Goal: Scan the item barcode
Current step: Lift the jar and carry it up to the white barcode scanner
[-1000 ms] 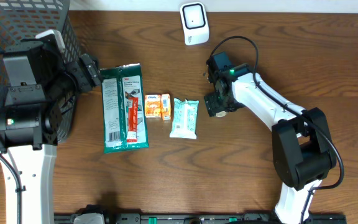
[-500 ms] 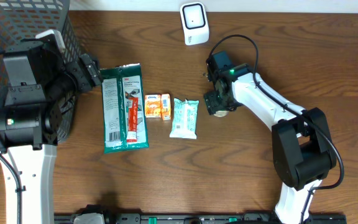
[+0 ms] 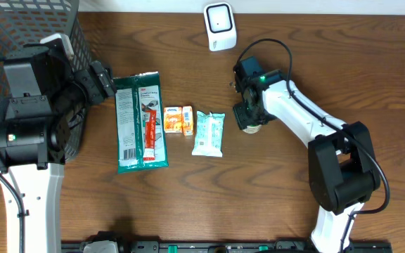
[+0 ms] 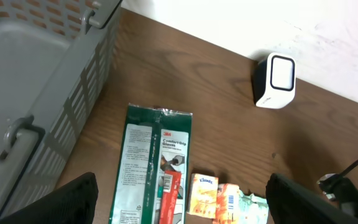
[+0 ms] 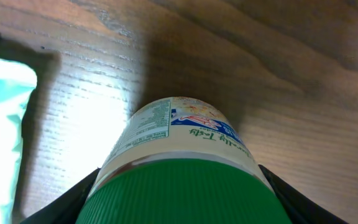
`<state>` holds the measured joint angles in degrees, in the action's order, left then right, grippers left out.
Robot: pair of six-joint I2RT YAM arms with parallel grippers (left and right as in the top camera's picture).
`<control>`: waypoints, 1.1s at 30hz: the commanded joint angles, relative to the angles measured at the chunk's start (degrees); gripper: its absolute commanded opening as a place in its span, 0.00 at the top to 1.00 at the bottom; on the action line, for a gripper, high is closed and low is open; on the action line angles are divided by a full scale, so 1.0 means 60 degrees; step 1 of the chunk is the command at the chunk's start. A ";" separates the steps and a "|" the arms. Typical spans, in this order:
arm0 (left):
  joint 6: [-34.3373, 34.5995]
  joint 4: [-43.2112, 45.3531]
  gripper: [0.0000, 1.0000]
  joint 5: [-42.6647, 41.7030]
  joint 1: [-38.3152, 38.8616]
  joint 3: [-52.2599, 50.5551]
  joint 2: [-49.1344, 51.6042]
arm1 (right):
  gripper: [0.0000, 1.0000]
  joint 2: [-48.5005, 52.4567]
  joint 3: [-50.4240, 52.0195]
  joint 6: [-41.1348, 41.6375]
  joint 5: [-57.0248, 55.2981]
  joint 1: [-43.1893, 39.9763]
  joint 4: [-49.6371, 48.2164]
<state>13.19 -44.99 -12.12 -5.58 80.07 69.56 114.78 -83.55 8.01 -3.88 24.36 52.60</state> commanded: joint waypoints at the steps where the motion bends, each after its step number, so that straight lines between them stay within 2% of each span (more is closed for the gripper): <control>1: -0.0117 0.0000 0.13 -0.0055 -0.0047 0.0051 0.0007 | 0.44 -0.0415 -0.0907 -0.0062 -0.0036 0.0084 0.0284; 6: -0.0117 0.0000 0.13 -0.0055 -0.0047 0.0051 0.0007 | 0.46 -0.0980 -0.1275 -0.0058 0.0404 0.0084 0.0353; 10: -0.0117 0.0000 0.13 -0.0055 -0.0047 0.0051 0.0007 | 0.54 -0.1668 -0.1563 0.0102 0.0743 0.0084 -0.0004; 13: -0.0117 0.0000 0.13 -0.0055 -0.0047 0.0051 0.0007 | 0.70 -0.2430 -0.1650 0.0466 0.0739 0.0080 -0.0678; 17: -0.0117 0.0000 0.13 -0.0055 -0.0047 0.0051 0.0007 | 0.99 -0.3333 -0.1650 0.1260 0.0732 0.0080 -0.1716; 20: -0.0117 0.0000 0.13 -0.0055 -0.0047 0.0051 0.0007 | 0.99 -0.3781 -0.1672 0.2047 0.0743 0.0080 -0.2594; 23: -0.0117 0.0000 0.13 -0.0055 -0.0047 0.0051 0.0007 | 0.99 -0.3814 -0.2167 0.2237 0.0769 0.0051 -0.2841; 33: -0.0117 0.0000 0.13 -0.0055 -0.0047 0.0051 0.0007 | 0.99 -0.1803 -0.6408 0.2324 0.0769 -0.0342 -0.2226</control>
<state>13.19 -44.97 -12.10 -5.58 80.07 69.56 99.42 -114.13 20.82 0.67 23.14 38.85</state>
